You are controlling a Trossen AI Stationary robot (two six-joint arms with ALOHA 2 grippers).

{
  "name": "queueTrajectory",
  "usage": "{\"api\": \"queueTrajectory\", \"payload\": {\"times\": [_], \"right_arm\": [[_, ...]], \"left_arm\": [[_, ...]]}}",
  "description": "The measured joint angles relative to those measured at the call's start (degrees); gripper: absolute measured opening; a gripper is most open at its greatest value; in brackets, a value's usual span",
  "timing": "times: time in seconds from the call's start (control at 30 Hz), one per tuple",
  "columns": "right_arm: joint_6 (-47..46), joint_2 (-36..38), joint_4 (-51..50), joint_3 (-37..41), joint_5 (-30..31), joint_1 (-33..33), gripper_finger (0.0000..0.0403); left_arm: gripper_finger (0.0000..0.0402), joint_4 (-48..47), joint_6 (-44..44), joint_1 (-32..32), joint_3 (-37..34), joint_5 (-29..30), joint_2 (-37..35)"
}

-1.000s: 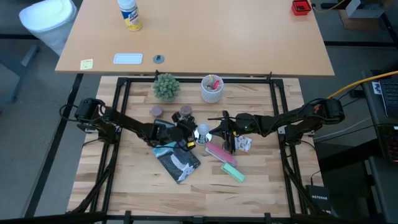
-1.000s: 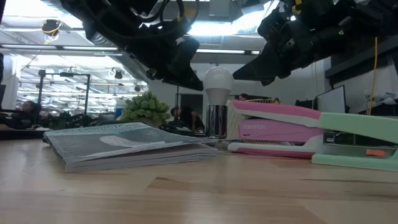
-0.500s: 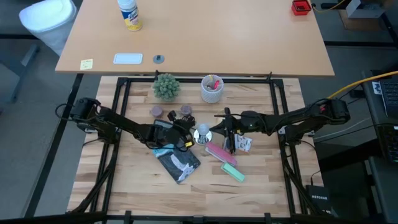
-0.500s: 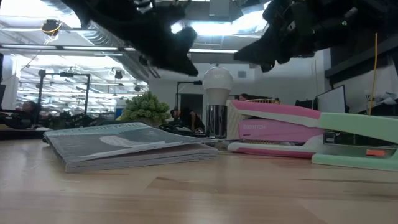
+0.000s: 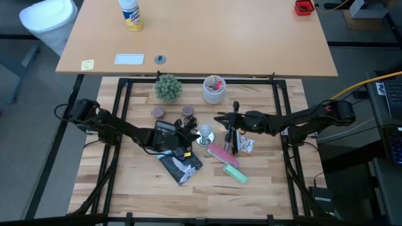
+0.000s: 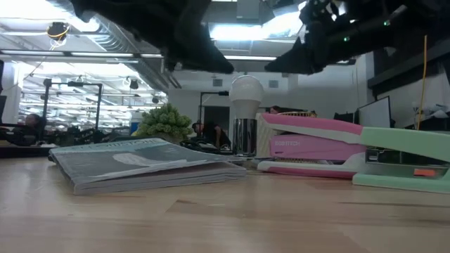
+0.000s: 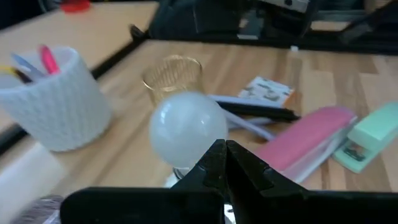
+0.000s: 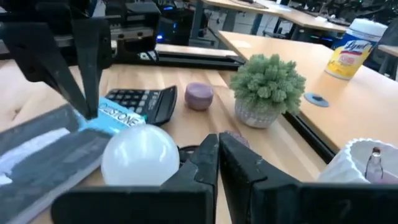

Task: Screw lightbulb
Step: Insert the white lightbulb into the silver lamp

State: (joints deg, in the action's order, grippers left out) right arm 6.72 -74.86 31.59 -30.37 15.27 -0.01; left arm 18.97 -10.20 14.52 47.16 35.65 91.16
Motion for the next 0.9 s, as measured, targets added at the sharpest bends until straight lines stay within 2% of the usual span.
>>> {"api": "queueTrajectory", "payload": {"times": [0.17,0.37,0.63,0.9], "right_arm": [[-0.28,-2.49,0.16,0.00,-1.31,0.00,0.0019],[-2.82,-5.35,0.37,0.00,-4.43,0.00,0.0019],[-5.62,-6.04,0.50,0.02,-10.99,0.00,0.0019],[-8.31,-6.04,0.50,0.00,-15.74,0.02,0.0019]], "left_arm": [[0.0001,1.63,-1.48,-1.80,0.00,-5.54,2.38],[0.0001,1.69,-1.40,-2.29,0.00,-5.87,3.55],[0.0001,1.12,-0.28,-2.29,0.00,-0.25,3.55],[0.0001,0.79,-0.15,-2.85,0.00,1.14,3.55]]}}
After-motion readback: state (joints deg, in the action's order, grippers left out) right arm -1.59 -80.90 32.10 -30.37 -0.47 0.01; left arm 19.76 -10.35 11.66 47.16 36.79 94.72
